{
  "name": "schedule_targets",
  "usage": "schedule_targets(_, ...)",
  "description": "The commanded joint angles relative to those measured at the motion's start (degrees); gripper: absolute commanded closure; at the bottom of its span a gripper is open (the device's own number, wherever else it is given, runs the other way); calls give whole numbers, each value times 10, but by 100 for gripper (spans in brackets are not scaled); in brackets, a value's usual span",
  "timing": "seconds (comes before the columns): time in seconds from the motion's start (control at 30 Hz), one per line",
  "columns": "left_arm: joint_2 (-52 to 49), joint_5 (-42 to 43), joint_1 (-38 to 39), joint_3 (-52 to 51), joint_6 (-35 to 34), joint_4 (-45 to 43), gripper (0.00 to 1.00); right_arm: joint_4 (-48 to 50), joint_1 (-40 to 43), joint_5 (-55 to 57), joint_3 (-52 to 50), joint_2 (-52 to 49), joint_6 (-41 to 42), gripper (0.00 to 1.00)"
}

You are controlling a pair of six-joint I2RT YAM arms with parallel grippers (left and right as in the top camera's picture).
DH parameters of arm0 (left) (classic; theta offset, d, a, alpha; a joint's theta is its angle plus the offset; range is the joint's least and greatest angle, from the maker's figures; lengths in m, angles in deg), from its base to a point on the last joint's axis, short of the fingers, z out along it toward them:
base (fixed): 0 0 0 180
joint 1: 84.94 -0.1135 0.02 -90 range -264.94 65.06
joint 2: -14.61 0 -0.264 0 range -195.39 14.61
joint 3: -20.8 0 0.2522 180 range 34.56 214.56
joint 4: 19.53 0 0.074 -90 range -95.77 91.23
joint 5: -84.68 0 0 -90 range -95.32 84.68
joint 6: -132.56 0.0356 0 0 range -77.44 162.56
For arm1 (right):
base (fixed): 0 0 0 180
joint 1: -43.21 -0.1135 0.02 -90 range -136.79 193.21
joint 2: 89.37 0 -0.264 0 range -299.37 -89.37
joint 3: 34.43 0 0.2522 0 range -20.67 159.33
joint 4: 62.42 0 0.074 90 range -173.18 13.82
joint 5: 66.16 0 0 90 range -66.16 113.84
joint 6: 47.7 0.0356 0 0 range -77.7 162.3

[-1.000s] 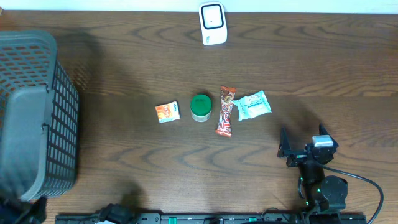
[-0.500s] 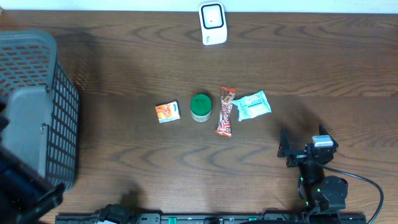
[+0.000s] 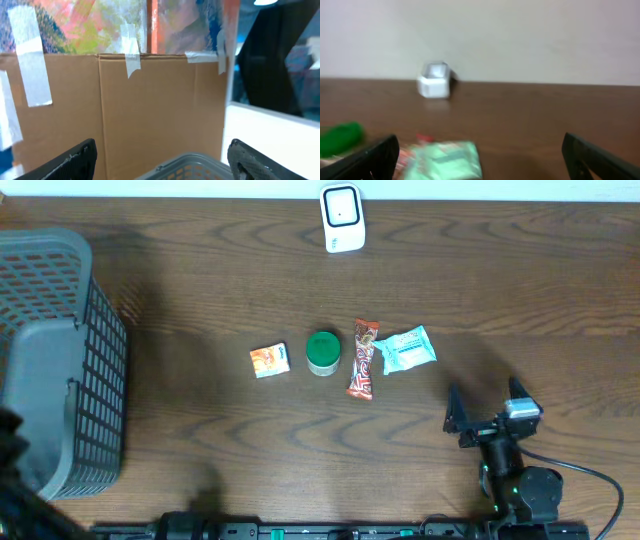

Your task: Scan the item barcode

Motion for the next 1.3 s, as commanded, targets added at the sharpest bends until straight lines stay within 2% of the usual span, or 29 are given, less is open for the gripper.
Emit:
schedule_targets(0.0, 43, 73, -26, -16, -65, 3, 16, -13, -9, -108, 14, -7, 131, 1)
schedule_targets(0.03, 58, 73, -37, -17, -80, 6, 16, -52, -9, -135, 35, -27, 154, 1)
schedule_targets(0.13, 71, 73, -48, -17, -98, 9, 16, -97, -9, -169, 90, -83, 150, 1)
schedule_targets(0.23, 74, 73, -54, -17, -123, 8, 16, -125, -16, -206, 192, -191, 96, 1)
schedule_targets(0.33, 74, 75, -56, -17, -132, 8, 16, -200, -36, -219, 310, -320, 37, 1)
schedule_targets(0.4, 74, 75, -56, -17, -138, 7, 16, -289, -70, -214, 420, -443, -24, 1)
schedule_targets(0.43, 74, 75, -56, -17, -140, 7, 16, -395, -115, -181, 535, -566, -75, 1)
schedule_targets(0.53, 74, 75, -56, -17, -139, 7, 16, -556, -180, -149, 710, -746, -167, 1)
schedule_targets(0.63, 74, 75, -56, -17, -139, 9, 16, -629, -210, -148, 831, -870, -210, 1)
schedule_targets(0.73, 74, 75, -56, -17, -139, 9, 16, -664, -221, -172, 907, -968, -212, 1)
schedule_targets(0.87, 74, 75, -56, -17, -139, 13, 16, -656, -233, -163, 960, -1043, -259, 1)
schedule_targets(1.07, 74, 75, -56, -17, -139, 22, 16, -614, -270, -15, 985, -1102, -254, 1)
schedule_targets(1.27, 74, 75, -57, -17, -139, 23, 16, -589, -319, 12, 985, -1153, -278, 1)
